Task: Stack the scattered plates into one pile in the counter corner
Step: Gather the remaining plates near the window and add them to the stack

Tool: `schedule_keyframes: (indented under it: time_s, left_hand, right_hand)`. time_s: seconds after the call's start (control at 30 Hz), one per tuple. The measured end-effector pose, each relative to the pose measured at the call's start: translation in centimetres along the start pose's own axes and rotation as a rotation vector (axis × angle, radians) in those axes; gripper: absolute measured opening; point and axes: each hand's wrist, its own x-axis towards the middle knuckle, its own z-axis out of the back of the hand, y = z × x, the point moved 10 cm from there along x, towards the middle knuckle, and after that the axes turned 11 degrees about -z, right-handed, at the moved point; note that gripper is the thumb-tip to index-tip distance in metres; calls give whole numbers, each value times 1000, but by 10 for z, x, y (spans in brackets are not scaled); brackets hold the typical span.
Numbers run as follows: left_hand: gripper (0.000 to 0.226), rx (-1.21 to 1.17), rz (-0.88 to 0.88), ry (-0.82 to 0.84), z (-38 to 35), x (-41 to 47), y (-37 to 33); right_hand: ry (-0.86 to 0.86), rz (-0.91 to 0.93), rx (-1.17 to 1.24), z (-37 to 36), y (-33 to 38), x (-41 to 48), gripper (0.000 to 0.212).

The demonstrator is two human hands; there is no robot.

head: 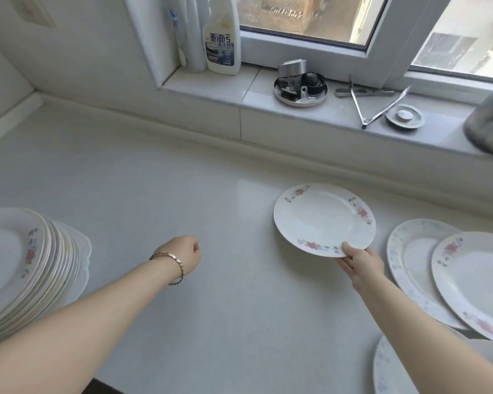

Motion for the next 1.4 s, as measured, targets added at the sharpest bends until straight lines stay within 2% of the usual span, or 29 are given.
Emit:
schedule_keyframes:
  time_s: [0.1, 0.23, 0.5, 0.63, 0.7, 0.9, 1.1, 1.27, 1.4]
  left_hand:
    - [23, -27, 10, -56, 18, -16, 23]
    - [22, -83, 32, -175, 54, -46, 74]
    - [19, -219, 242, -437, 124, -145, 247]
    - [24, -278, 348, -545, 140, -190, 328]
    - [26, -322, 405, -548, 135, -207, 363]
    - [25, -398, 480, -538, 114, -233, 432]
    - [30, -428, 464, -526, 111, -228, 453]
    - [29, -426, 422, -512, 114, -215, 452]
    - [30, -409, 390, -497, 116, -208, 451]
  right_hand:
    - [70, 30, -130, -19, -11, -20, 36]
    - [212, 82, -287, -80, -35, -62, 28]
    - [520, 49, -412, -253, -112, -165, 14]
    - [607, 66, -505, -329, -153, -208, 14]
    - [626, 64, -548, -357, -177, -222, 13]
    - [594, 56, -663, -399, -236, -241, 14]
    - [563, 60, -707, -409, -262, -252, 14]
    - [360, 495, -1136, -418, -251, -267, 21]
    - [287, 562, -1366, -421, -265, -267, 26]
